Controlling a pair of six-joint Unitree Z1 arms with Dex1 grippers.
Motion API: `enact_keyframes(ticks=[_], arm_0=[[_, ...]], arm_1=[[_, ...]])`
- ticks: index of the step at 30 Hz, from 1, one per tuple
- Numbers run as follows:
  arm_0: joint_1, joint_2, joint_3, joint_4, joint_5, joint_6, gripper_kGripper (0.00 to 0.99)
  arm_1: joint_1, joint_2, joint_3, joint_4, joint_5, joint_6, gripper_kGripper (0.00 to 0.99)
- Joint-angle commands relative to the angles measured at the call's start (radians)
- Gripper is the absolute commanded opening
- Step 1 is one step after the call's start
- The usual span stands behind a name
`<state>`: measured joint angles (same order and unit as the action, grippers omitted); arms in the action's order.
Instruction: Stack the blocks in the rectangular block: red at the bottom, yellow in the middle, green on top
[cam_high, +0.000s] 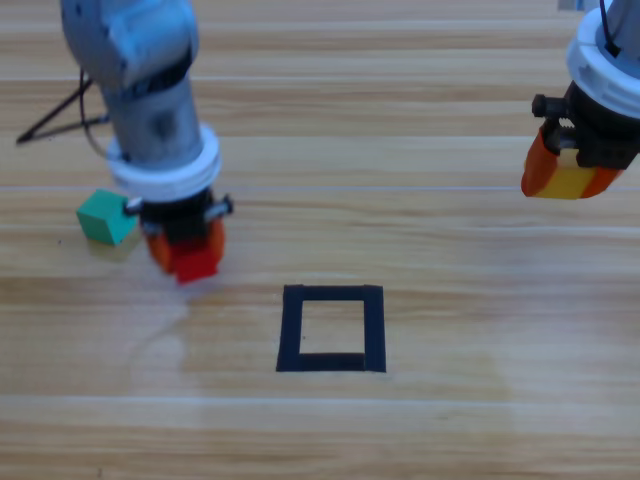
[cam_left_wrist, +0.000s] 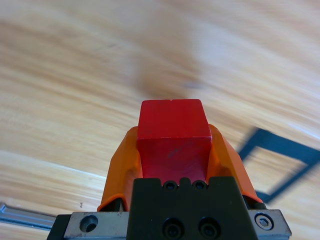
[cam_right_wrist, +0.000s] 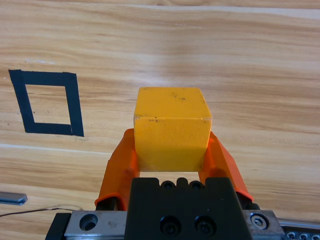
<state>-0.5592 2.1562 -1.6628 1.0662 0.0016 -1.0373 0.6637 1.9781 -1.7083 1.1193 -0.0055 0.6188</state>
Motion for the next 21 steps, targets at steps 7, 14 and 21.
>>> enact_keyframes(ticks=[7, 14, 21], arm_0=[[-0.229, 0.171, -0.261, 0.113, -0.042, 0.235, 0.075], [-0.277, 0.203, -0.279, 0.140, -0.042, 0.301, 0.035], [-0.285, 0.208, -0.310, 0.140, -0.040, 0.292, 0.038]], arm_1=[[-0.021, -0.008, 0.069, -0.015, 0.010, -0.014, 0.000], [-0.021, -0.008, 0.073, -0.024, -0.001, -0.016, 0.000], [-0.021, -0.008, 0.078, -0.027, -0.001, -0.021, 0.000]])
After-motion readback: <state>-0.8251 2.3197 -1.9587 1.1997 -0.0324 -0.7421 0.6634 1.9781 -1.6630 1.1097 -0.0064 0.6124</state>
